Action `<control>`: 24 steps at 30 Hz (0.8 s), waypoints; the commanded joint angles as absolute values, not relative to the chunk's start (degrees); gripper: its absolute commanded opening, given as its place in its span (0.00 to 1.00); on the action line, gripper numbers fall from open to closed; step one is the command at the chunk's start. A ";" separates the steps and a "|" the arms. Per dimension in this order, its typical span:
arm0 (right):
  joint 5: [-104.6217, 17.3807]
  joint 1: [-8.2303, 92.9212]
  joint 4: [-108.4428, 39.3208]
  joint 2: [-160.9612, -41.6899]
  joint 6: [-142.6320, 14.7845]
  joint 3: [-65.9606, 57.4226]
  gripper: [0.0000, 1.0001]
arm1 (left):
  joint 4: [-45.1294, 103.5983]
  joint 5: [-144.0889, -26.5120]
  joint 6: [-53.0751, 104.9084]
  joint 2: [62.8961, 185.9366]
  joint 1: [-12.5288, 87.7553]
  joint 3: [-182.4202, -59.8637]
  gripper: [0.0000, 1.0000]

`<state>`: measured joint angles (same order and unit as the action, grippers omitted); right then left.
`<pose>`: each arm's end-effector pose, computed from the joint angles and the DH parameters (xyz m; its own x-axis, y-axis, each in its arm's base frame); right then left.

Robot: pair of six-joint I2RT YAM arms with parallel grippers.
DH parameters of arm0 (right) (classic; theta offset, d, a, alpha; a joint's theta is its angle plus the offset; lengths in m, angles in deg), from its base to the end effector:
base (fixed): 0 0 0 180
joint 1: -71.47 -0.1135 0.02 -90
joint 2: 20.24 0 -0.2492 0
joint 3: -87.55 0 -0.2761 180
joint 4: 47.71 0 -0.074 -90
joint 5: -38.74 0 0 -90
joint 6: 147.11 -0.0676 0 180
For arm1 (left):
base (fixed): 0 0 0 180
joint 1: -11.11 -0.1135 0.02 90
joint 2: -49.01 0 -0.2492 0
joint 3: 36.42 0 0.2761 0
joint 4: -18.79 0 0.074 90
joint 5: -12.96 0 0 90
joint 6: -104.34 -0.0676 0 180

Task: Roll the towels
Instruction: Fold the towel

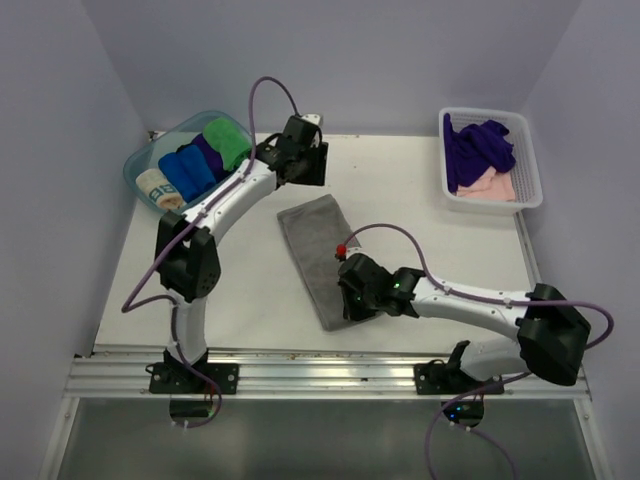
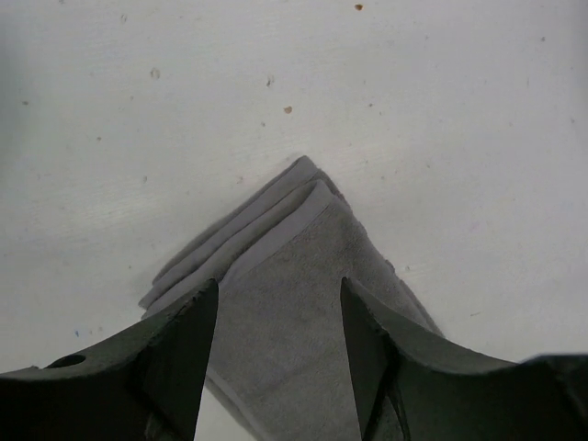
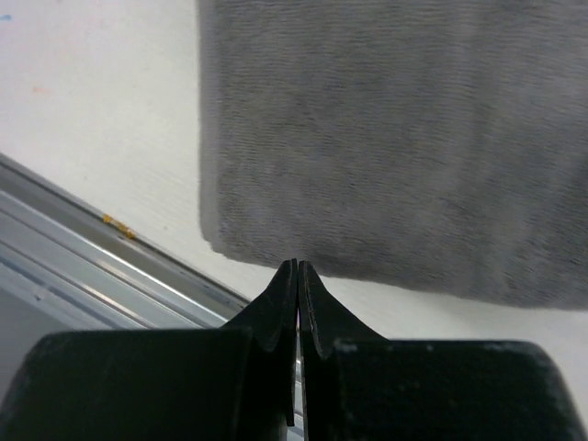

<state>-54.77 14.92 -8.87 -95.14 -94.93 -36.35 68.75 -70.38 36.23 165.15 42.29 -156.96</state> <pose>0.1645 0.2415 0.1456 -0.8674 -0.2026 -0.4545 -0.3581 0.8884 0.2873 0.4352 -0.2542 0.2576 -0.7326 0.0105 -0.6806 0.1850 0.9653 -0.1842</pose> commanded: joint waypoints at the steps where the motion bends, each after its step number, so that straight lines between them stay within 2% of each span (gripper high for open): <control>1: -53.90 11.97 -14.14 -99.59 -93.49 -32.27 0.00 | 69.57 -67.99 37.10 160.82 41.70 -151.48 0.60; 8: -56.10 11.71 -16.97 -110.14 -93.14 -32.53 0.00 | 67.55 -69.13 38.42 155.01 39.59 -139.77 0.60; 12: -56.62 11.62 -16.53 -105.69 -93.06 -33.05 0.00 | 66.41 -72.36 38.16 152.90 38.71 -135.64 0.60; 17: -64.96 12.84 -11.78 -98.48 -91.65 -31.48 0.00 | 61.22 -76.78 37.19 149.38 38.89 -129.84 0.61; 24: -65.76 24.17 -8.35 -100.31 -88.67 -28.06 0.00 | 56.66 -83.45 40.00 152.72 38.89 -125.00 0.59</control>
<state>-62.33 20.34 -11.52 -98.81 -90.85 -30.87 61.51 -79.00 38.54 152.38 38.88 -127.14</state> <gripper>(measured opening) 0.008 0.596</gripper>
